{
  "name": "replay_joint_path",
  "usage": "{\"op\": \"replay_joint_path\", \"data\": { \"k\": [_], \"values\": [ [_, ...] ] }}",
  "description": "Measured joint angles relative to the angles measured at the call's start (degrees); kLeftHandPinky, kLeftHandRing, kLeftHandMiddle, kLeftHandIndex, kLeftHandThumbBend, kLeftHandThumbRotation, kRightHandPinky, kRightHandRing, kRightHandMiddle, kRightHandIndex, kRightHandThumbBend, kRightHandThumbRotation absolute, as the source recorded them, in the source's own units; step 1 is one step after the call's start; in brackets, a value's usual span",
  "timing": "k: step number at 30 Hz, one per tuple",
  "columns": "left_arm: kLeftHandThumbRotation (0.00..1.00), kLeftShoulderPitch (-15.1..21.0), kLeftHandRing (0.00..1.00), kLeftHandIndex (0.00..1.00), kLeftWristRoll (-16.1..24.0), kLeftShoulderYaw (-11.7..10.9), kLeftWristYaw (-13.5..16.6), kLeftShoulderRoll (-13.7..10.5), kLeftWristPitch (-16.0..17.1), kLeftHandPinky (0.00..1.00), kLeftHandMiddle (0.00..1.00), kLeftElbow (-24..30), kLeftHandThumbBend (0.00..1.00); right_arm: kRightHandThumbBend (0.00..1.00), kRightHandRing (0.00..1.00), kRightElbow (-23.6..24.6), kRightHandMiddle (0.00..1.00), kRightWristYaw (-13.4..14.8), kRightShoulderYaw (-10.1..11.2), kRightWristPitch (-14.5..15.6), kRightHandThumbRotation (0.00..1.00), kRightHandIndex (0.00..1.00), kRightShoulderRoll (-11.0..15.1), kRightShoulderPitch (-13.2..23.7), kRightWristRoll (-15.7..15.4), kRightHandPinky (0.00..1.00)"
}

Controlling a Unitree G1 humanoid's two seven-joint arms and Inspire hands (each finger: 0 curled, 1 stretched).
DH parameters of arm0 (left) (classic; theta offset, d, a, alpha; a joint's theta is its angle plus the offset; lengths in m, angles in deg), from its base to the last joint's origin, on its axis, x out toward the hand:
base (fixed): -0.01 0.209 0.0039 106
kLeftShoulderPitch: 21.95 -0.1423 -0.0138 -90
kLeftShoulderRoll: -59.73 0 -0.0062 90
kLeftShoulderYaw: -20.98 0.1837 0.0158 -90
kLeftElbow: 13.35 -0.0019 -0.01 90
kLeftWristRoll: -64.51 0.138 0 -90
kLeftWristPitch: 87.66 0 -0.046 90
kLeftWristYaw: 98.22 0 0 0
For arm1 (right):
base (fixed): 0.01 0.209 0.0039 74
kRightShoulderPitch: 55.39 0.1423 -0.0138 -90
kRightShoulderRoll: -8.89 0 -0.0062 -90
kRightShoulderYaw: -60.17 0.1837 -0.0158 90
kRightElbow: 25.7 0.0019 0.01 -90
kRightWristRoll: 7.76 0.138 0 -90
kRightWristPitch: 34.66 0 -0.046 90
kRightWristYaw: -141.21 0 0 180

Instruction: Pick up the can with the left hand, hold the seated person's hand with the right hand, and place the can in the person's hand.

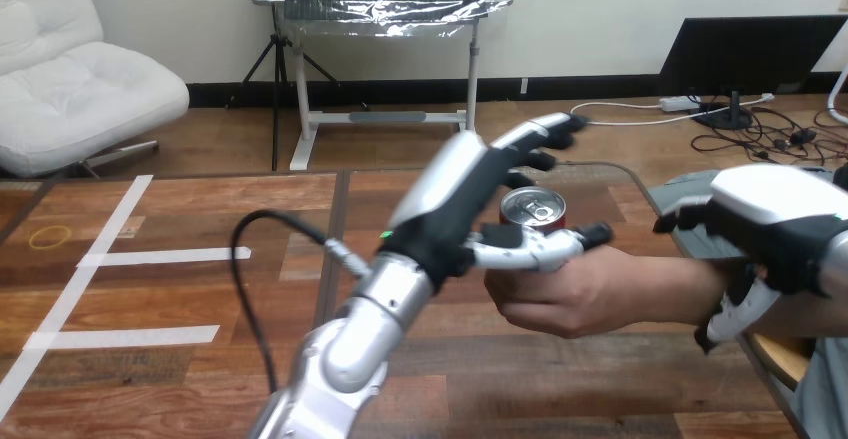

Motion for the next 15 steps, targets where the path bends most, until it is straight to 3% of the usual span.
{"op": "replay_joint_path", "data": {
  "k": [15],
  "values": [
    [0.30,-4.86,0.79,0.82,-4.28,-4.28,-0.93,-3.25,-1.34,0.71,0.82,4.73,0.67,0.75,0.83,9.53,0.84,0.03,6.57,5.15,0.00,0.80,-0.15,-5.70,2.82,0.77]
  ]
}}
